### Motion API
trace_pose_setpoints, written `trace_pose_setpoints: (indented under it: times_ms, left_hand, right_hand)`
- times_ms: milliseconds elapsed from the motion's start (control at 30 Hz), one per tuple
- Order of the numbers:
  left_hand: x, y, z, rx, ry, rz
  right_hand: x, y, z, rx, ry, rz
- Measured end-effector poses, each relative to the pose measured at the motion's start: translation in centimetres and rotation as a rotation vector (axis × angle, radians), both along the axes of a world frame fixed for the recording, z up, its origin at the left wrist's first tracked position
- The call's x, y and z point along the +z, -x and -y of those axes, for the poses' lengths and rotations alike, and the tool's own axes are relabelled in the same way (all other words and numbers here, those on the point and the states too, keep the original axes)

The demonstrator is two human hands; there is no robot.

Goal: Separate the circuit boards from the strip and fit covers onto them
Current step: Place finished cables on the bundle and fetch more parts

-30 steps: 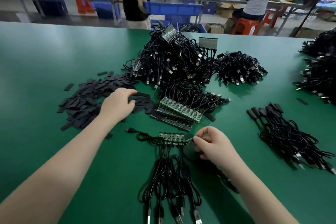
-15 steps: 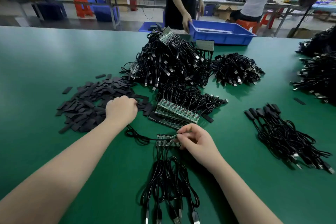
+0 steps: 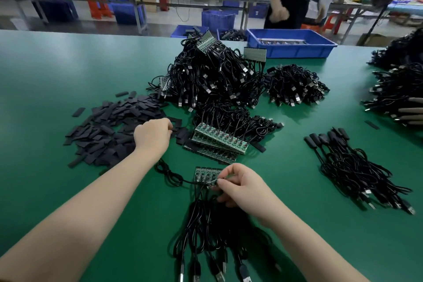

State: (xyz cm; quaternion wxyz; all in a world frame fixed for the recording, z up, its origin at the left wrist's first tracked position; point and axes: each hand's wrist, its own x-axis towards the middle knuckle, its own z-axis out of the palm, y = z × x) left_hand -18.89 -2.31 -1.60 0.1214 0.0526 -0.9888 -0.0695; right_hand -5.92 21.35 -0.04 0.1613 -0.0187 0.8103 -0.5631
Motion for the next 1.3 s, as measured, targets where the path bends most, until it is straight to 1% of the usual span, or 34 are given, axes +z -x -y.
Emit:
trace_pose_setpoints:
  times_ms: [33, 67, 133, 200, 267, 300, 333, 367, 400, 467, 533, 567, 600, 667, 733, 900, 1033, 1167, 1233, 1300]
  left_hand:
    - [0.0, 0.1, 0.0, 0.014, -0.028, 0.006]
    - [0.1, 0.1, 0.1, 0.026, -0.038, 0.016]
    - [0.1, 0.2, 0.0, 0.028, 0.004, 0.031]
    - [0.0, -0.1, 0.0, -0.002, 0.071, 0.005]
    - [0.3, -0.8, 0.1, -0.02, 0.055, -0.092]
    - [0.5, -1.2, 0.1, -0.017, -0.008, -0.183]
    - [0.8, -1.9, 0.0, -0.012, -0.118, -0.291]
    - [1.2, -2.6, -0.4, -0.017, -0.262, -0.384]
    - [1.6, -3.3, -1.2, -0.038, -0.42, -0.44]
    - [2.2, -5.1, -3.5, -0.139, -0.698, -0.458]
    - [2.3, -6.8, -6.1, -0.276, -0.889, -0.392]
    - [2.1, -7.5, -7.3, -0.331, -0.95, -0.331]
    - [1.7, -8.1, -8.3, -0.374, -0.976, -0.265]
    - [0.5, -8.7, -9.6, -0.443, -0.954, -0.148]
    - [-0.9, -9.1, -10.0, -0.486, -0.959, -0.08]
    - [-2.3, -9.8, -9.6, -0.448, -1.034, -0.1]
    - [-2.5, -10.0, -9.5, -0.449, -1.058, -0.084]
    - [-2.6, -9.9, -9.4, -0.451, -1.04, -0.063]
    - [-2.4, -10.1, -9.5, -0.428, -1.058, -0.075]
    - [-2.2, -10.2, -9.6, -0.393, -1.077, -0.089]
  right_hand:
    - [0.2, 0.4, 0.0, 0.038, 0.028, 0.018]
    - [0.3, 0.9, -0.2, 0.07, 0.038, -0.003]
    - [0.2, 1.9, -0.5, 0.076, 0.034, -0.12]
    - [-0.6, 2.3, -0.8, 0.0, 0.024, -0.247]
    - [-1.7, 2.3, -0.9, -0.079, 0.019, -0.336]
    - [-2.2, 2.2, -0.9, -0.1, 0.029, -0.359]
    - [-2.6, 2.1, -0.9, -0.108, 0.038, -0.372]
    - [-2.9, 2.2, -0.9, -0.113, 0.04, -0.381]
    - [-3.0, 2.2, -0.9, -0.118, 0.036, -0.386]
    - [-3.1, 2.4, -0.9, -0.127, 0.023, -0.392]
    - [-3.1, 2.5, -0.8, -0.141, 0.018, -0.399]
    - [-3.1, 2.6, -0.8, -0.153, 0.027, -0.402]
    - [-3.1, 2.5, -0.8, -0.169, 0.038, -0.403]
    - [-3.1, 2.5, -0.8, -0.207, 0.053, -0.402]
    - [-3.2, 2.4, -0.9, -0.223, 0.063, -0.395]
    - [-3.0, 2.2, -0.9, -0.197, 0.083, -0.4]
    - [-3.0, 2.0, -0.9, -0.242, 0.136, -0.4]
    - [-3.0, 2.1, -0.9, -0.296, 0.131, -0.418]
    - [-2.9, 2.2, -1.1, -0.334, 0.129, -0.419]
    - [-2.9, 2.3, -1.3, -0.357, 0.178, -0.385]
